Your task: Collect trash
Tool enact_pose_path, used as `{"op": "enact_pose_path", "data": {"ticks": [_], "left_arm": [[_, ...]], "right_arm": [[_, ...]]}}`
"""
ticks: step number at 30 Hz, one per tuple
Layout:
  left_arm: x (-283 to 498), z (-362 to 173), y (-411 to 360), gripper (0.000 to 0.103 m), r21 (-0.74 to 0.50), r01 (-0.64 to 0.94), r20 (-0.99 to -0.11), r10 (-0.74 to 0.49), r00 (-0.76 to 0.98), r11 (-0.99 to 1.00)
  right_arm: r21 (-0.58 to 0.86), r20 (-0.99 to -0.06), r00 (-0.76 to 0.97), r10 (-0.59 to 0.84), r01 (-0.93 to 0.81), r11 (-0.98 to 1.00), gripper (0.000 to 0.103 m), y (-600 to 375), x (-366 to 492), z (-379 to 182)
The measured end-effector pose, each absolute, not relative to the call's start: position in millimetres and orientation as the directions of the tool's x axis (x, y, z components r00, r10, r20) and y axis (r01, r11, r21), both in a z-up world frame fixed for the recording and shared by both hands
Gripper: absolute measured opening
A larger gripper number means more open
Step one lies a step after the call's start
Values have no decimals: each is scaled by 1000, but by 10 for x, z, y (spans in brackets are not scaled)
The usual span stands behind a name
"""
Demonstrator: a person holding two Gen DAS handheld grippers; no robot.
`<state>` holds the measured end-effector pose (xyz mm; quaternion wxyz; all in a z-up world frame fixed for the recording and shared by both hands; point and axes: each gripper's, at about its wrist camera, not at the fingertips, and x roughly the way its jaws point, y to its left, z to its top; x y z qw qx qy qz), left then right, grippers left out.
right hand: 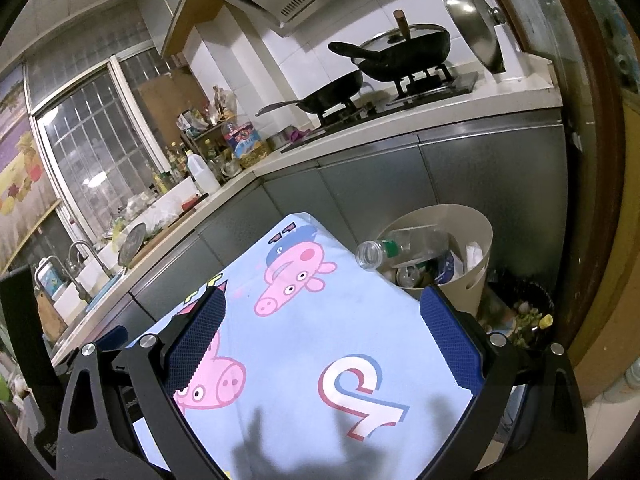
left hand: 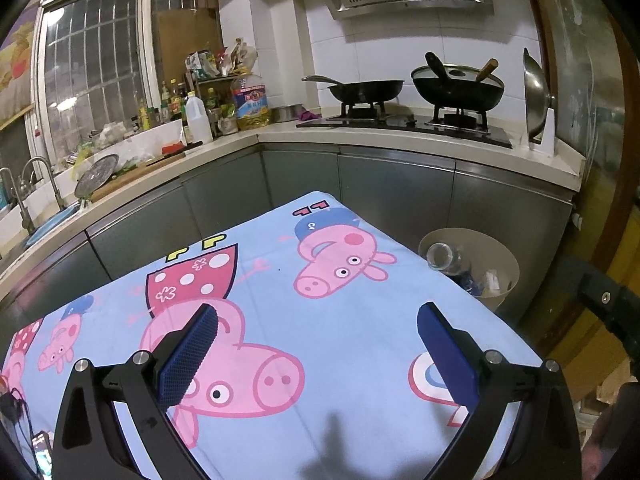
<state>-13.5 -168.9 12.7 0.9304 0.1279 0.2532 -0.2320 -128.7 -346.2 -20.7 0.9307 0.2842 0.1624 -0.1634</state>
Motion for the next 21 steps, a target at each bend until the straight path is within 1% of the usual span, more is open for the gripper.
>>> {"op": "enact_pose_path", "data": {"ticks": [10, 18, 21], "left_arm": [[-148, 115, -1681, 99, 125, 508, -518, -381, 766, 852], [-139, 120, -1727, 99, 142, 507, -533, -366, 763, 850], [-141, 119, -1733, 99, 158, 489, -534, -342, 773, 858]], "right_arm": [[484, -403, 892, -205, 398, 779, 97, -3504, -1252, -206], [486, -408, 892, -195, 392, 781, 97, -3496, -1220, -257], [487, -406, 892, -198, 395, 779, 97, -3491, -1228, -268]]}}
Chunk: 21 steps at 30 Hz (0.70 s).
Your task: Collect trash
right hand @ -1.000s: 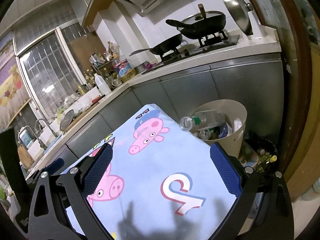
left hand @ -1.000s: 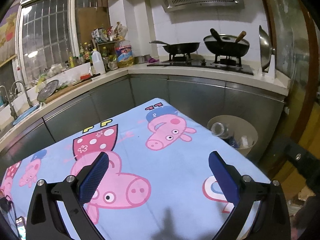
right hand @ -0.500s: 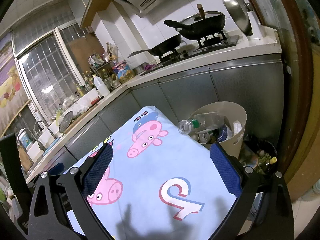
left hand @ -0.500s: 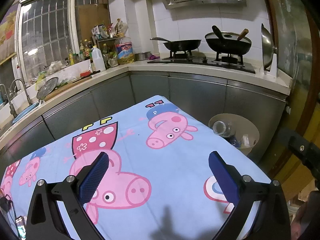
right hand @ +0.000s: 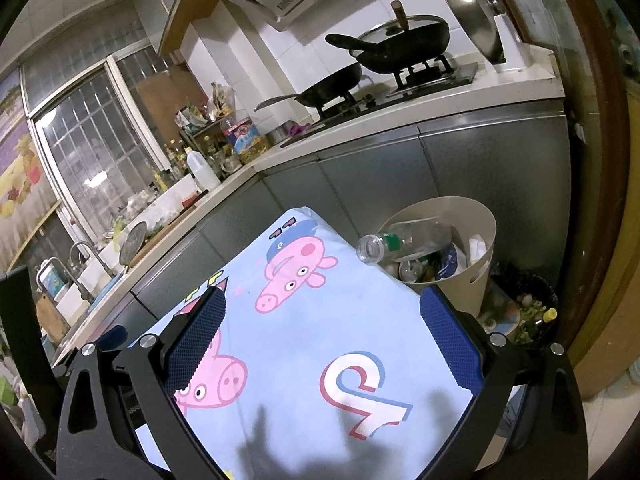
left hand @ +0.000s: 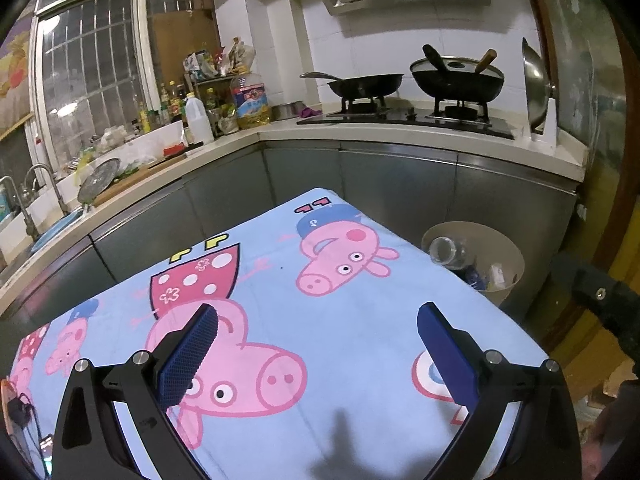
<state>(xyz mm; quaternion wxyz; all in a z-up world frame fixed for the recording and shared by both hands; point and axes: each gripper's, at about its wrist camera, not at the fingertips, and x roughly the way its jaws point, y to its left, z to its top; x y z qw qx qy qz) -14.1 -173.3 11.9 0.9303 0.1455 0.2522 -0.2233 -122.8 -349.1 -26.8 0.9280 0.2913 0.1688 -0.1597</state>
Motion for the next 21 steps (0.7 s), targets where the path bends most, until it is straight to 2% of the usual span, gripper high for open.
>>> {"op": "enact_pose_path", "data": {"ticks": [21], "left_arm": [[-157, 44, -1790, 99, 168, 504, -561, -338, 756, 847]], "right_arm": [[495, -414, 890, -193, 397, 772, 97, -3489, -1241, -353]]}}
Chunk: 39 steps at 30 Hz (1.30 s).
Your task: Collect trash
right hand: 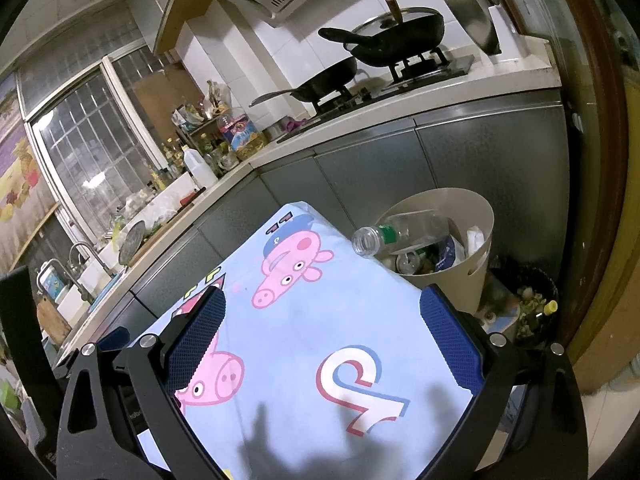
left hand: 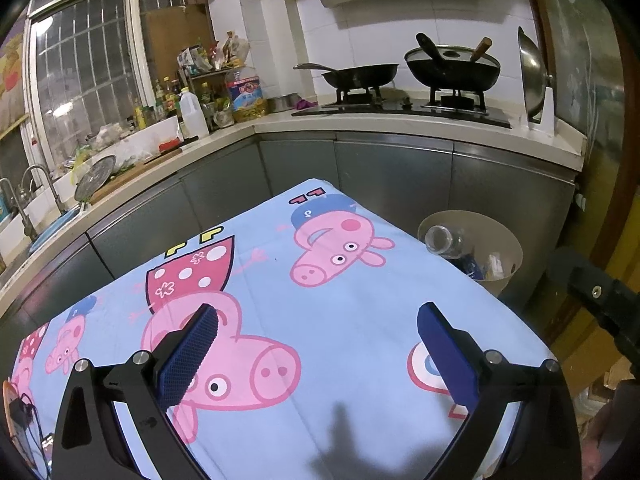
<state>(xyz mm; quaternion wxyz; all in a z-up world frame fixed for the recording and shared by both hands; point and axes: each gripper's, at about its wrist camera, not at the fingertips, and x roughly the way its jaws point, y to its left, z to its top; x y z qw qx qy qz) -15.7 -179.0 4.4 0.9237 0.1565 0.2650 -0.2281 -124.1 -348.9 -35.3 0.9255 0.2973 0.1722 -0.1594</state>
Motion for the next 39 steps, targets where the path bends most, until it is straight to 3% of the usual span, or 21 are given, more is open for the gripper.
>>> {"op": "enact_pose_path", "data": {"ticks": [39], "left_arm": [[-173, 74, -1748, 99, 127, 533, -565, -381, 732, 837]], "right_arm": [[494, -414, 889, -194, 398, 773, 97, -3500, -1245, -374]]}}
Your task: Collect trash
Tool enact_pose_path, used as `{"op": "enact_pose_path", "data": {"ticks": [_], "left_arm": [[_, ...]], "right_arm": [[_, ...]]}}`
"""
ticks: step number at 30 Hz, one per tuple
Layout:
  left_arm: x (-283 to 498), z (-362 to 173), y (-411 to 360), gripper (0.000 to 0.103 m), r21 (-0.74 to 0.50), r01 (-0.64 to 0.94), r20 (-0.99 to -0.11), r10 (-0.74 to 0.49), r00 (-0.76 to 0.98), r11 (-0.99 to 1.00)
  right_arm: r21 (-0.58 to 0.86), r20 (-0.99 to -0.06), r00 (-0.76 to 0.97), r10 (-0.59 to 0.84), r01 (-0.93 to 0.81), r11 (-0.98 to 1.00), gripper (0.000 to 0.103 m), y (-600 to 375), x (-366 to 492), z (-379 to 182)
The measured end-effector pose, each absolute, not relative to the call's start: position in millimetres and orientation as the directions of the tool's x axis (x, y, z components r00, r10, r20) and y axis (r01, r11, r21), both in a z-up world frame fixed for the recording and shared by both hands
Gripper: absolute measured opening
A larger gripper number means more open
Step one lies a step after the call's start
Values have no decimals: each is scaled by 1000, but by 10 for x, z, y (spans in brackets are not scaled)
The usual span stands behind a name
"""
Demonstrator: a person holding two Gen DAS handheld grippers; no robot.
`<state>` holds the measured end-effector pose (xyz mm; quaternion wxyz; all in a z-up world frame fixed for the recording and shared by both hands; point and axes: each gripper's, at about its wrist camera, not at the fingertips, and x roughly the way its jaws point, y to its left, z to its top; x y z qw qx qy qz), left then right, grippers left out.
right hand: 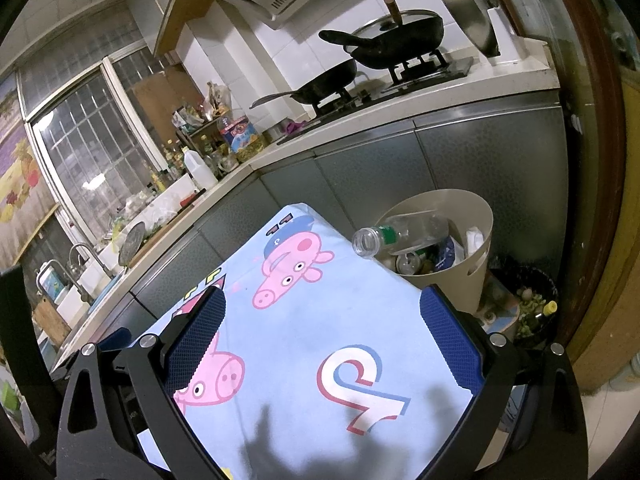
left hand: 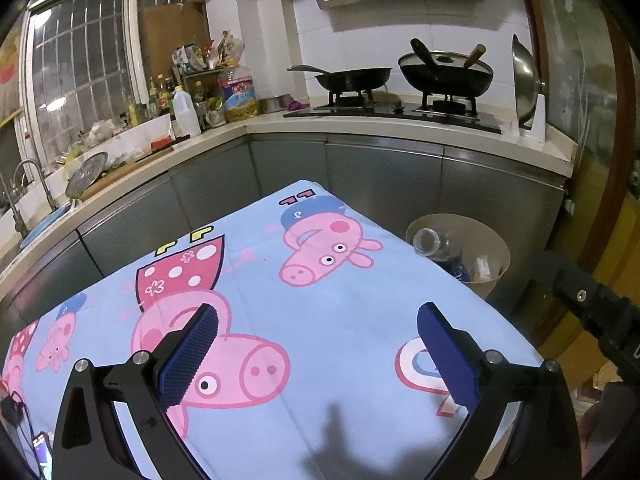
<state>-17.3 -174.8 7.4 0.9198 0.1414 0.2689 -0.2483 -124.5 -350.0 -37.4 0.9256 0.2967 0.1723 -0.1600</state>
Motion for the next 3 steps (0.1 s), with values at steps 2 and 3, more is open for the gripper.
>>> {"op": "enact_pose_path", "data": {"ticks": [2, 3], "left_arm": [[-163, 70, -1734, 99, 122, 533, -567, -381, 730, 838], [-159, 69, -1729, 99, 120, 532, -568, -382, 729, 838]], "right_arm": [[492, -415, 889, -191, 396, 775, 97, -3488, -1254, -392], [491, -416, 889, -190, 395, 776, 97, -3482, -1257, -393]]}}
